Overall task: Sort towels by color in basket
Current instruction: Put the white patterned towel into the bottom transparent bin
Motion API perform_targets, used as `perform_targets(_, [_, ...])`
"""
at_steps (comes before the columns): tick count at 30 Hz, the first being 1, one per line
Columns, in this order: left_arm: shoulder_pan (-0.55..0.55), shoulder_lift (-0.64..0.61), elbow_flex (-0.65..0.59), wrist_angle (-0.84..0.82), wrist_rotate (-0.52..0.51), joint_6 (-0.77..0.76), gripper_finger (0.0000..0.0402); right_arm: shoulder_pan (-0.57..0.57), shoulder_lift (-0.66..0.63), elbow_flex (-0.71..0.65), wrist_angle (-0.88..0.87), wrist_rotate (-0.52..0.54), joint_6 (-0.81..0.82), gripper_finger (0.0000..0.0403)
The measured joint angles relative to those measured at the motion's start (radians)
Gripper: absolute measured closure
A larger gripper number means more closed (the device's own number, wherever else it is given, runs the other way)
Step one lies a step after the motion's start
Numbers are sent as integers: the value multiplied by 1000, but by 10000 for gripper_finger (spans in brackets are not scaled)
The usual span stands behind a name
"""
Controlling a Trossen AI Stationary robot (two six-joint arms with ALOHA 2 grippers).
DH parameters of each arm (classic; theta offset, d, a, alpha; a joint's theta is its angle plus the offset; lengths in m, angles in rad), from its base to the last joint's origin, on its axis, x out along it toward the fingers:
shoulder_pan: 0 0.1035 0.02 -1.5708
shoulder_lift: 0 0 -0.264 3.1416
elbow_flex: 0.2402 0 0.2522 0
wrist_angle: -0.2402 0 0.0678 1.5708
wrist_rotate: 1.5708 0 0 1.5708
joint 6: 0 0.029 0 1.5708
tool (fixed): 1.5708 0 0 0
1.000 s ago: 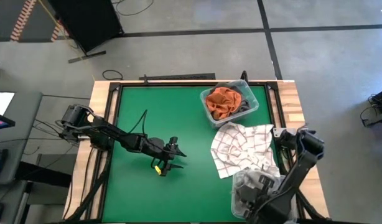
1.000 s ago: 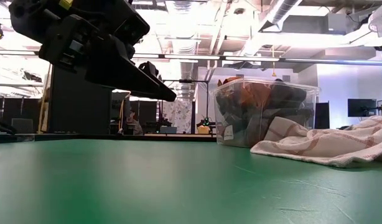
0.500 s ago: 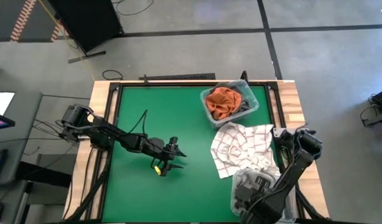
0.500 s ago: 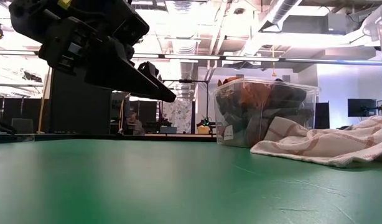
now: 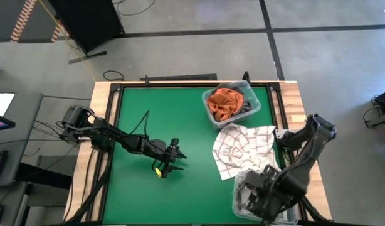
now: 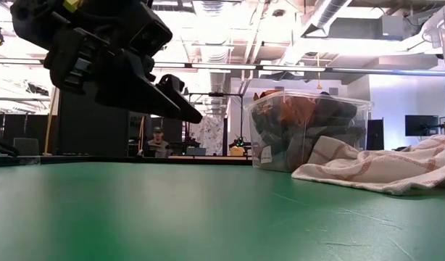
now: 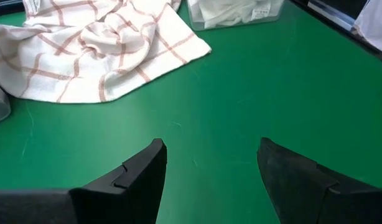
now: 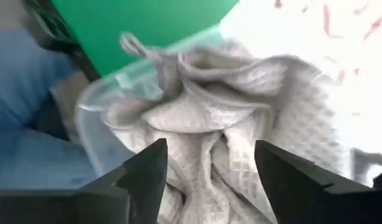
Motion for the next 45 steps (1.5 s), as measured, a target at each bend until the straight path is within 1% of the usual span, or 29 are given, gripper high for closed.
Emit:
perform_targets(3, [0,0,0,-19,0,11,162,1,-66,0,-2,61,-1,134])
perform_targets(6, [0,0,0,-38,0,22,162,1,-124,1,-24,173,-4,132])
perform_targets(9, [0,0,0,-56,0,26,162,-13,-170,1,-98,279,-5,132])
perform_targets(11, [0,0,0,-64,0,26,162,-38,-183,2,-170,318,12,132])
perform_targets(13, [0,0,0,-76,0,29,162,-82,-185,-1,-198,320,-8,132])
perform_targets(17, [0,0,0,-93,0,29,162,-192,-192,-37,-190,320,-135,132])
perform_targets(22, [0,0,0,-98,0,29,162,-344,-194,-129,-184,301,-254,132])
perform_targets(26, [0,0,0,-99,0,28,162,-451,-197,-218,-122,299,-331,132])
perform_targets(29, [-6,0,0,-105,0,28,162,-530,-215,-306,-25,255,-353,132])
perform_targets(35, [-24,0,0,-105,0,36,162,-694,-268,-516,214,52,-361,132])
perform_targets(39, [-33,0,0,-105,0,36,162,-773,-277,-618,320,-75,-402,132])
perform_targets(42, [-37,0,0,-105,0,36,162,-819,-276,-676,385,-129,-435,132])
perform_targets(45, [-39,0,0,-105,1,36,162,-854,-276,-715,433,-157,-464,131])
